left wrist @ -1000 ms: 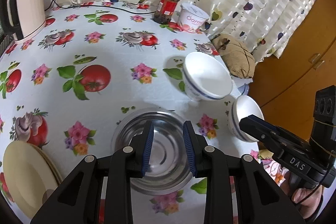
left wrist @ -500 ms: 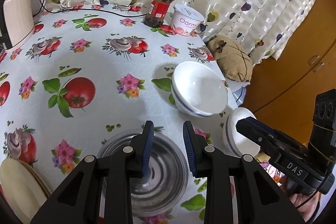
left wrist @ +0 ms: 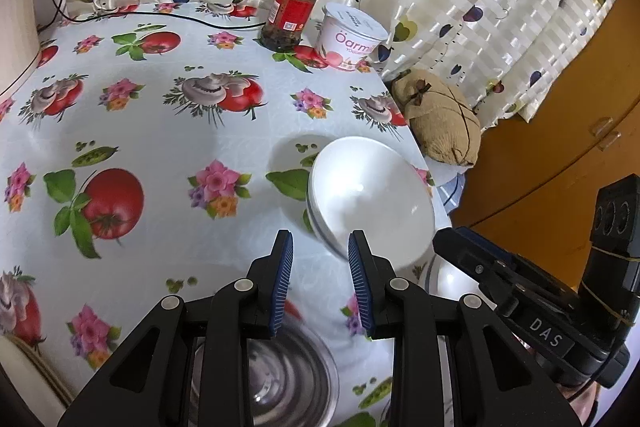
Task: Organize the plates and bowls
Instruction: 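Close the left gripper on the white bowl rim while the right gripper grips it, then lift the white bowl with both grippers and carry it over the steel bowl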
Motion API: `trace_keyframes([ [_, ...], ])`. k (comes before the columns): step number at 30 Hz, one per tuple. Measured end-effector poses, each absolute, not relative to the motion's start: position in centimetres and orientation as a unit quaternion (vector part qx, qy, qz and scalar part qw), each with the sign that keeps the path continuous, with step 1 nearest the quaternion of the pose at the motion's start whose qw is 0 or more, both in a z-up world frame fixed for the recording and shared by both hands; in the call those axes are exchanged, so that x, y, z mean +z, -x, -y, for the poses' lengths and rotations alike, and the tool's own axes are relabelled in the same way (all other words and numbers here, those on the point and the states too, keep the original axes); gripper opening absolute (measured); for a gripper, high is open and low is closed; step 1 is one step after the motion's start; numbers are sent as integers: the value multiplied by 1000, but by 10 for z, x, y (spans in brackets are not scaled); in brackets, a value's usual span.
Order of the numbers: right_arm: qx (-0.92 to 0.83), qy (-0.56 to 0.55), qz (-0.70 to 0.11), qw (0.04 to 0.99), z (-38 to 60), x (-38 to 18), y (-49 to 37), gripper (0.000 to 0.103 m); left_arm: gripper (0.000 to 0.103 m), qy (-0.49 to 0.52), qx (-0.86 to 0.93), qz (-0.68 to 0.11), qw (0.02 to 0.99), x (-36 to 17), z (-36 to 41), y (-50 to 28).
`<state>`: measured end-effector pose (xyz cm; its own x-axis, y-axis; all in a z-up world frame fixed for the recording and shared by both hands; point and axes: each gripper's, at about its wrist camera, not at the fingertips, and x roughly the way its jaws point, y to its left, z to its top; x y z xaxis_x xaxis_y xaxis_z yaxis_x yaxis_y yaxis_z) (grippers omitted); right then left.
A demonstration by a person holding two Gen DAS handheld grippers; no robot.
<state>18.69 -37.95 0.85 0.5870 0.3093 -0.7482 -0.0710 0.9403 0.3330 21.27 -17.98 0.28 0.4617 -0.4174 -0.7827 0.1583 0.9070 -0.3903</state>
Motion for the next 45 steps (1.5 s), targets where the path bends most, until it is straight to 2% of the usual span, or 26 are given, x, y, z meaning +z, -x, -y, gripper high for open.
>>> trace_keyframes([
  [7, 94, -140, -451, 877, 386, -3, -205, 34, 30, 135, -167, -500, 839, -10, 184, -227],
  [21, 86, -140, -469, 868, 387, -20, -223, 21, 30, 137, -170, -505, 835, -20, 191, -238],
  [37, 89, -142, -474, 865, 382, -25, -225, 20, 30, 112, -173, -507, 837, -22, 200, -237],
  [45, 96, -141, -466, 868, 376, -15, -221, 20, 30, 109, -171, -491, 847, -7, 195, -231],
])
